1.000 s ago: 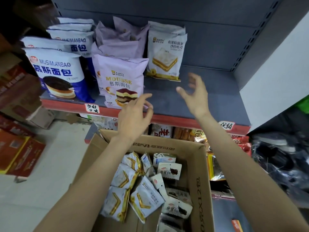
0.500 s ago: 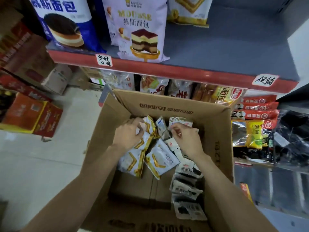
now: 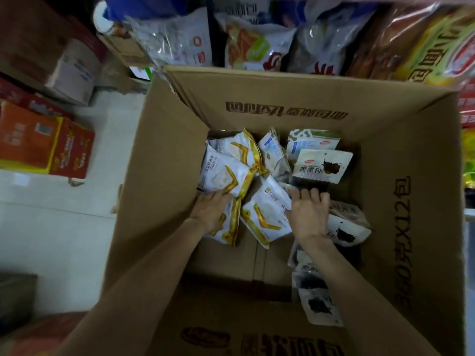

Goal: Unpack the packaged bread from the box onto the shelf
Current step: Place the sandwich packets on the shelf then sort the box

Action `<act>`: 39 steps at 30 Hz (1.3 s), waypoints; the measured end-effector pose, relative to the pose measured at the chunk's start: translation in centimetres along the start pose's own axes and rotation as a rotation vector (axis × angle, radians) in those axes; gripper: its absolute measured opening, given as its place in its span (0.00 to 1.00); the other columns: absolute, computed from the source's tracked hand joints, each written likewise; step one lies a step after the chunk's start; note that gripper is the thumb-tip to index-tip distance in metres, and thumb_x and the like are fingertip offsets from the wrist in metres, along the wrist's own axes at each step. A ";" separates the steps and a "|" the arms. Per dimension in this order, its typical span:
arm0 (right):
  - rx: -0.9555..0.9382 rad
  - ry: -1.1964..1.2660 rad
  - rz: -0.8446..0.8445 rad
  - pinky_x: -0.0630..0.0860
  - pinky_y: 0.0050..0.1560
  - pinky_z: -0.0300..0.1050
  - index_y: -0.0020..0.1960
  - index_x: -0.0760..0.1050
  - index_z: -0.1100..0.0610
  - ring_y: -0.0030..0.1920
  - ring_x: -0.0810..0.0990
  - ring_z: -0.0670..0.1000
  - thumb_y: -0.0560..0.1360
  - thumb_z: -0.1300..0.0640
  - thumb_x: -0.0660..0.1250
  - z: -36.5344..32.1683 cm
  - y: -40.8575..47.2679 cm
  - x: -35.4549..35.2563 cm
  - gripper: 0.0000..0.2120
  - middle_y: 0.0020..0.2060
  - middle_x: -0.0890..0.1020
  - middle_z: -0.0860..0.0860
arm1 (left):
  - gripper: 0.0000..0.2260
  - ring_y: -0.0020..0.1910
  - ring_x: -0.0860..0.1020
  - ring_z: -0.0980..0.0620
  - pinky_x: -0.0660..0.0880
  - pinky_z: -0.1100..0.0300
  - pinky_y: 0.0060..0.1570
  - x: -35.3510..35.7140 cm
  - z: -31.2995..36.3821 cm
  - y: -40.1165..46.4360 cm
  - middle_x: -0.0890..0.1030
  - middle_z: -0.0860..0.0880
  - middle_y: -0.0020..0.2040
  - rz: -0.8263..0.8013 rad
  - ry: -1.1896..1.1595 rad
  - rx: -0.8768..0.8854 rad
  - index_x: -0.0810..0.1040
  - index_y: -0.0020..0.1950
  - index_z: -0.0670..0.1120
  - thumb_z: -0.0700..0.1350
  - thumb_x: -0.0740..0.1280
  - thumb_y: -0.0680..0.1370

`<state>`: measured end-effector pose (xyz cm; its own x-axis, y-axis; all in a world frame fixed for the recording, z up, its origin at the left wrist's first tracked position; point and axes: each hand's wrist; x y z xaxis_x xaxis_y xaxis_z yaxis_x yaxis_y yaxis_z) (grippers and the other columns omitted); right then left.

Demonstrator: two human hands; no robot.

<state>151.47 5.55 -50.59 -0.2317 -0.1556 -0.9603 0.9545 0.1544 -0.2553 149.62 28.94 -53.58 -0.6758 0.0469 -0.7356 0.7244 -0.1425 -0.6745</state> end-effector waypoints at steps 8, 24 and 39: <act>-0.127 0.160 0.147 0.63 0.46 0.50 0.44 0.77 0.59 0.46 0.76 0.59 0.64 0.60 0.76 0.1 -0.7 0.3 0.11 0.39 0.80 0.57 | 0.36 0.71 0.59 0.43 0.57 0.48 0.68 0.5 -0.4 1.5 0.61 0.44 0.70 -0.111 0.278 0.089 0.57 0.75 0.50 0.56 0.70 0.72; 0.220 1.092 0.181 0.75 0.26 0.34 0.54 0.67 0.55 0.38 0.79 0.47 0.80 0.56 0.58 12.8 -9.0 -23.3 0.04 0.43 0.79 0.49 | 0.22 0.54 0.78 0.52 0.74 0.57 0.51 -14.8 1.0 -10.3 0.80 0.52 0.54 0.355 -0.963 -0.048 0.72 0.62 0.47 0.58 0.69 0.74; 0.098 1.035 0.616 0.72 0.25 0.31 0.56 0.69 0.57 0.28 0.76 0.38 0.82 0.58 0.54 18.7 -5.9 -41.1 0.06 0.33 0.72 0.48 | 0.13 0.52 0.79 0.62 0.77 0.66 0.48 -30.8 7.0 -19.4 0.80 0.56 0.55 0.876 -1.565 0.093 0.72 0.62 0.50 0.45 0.66 0.78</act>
<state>158.90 -7.22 -7.55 0.2691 0.7801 -0.5648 0.9575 -0.1537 0.2440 155.42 23.33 -17.34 0.3328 -0.9406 -0.0670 0.9339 0.3386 -0.1151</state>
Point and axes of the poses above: each hand's wrist, its own y-axis towards the middle knuckle, its own x-axis out of the palm, z = x × y
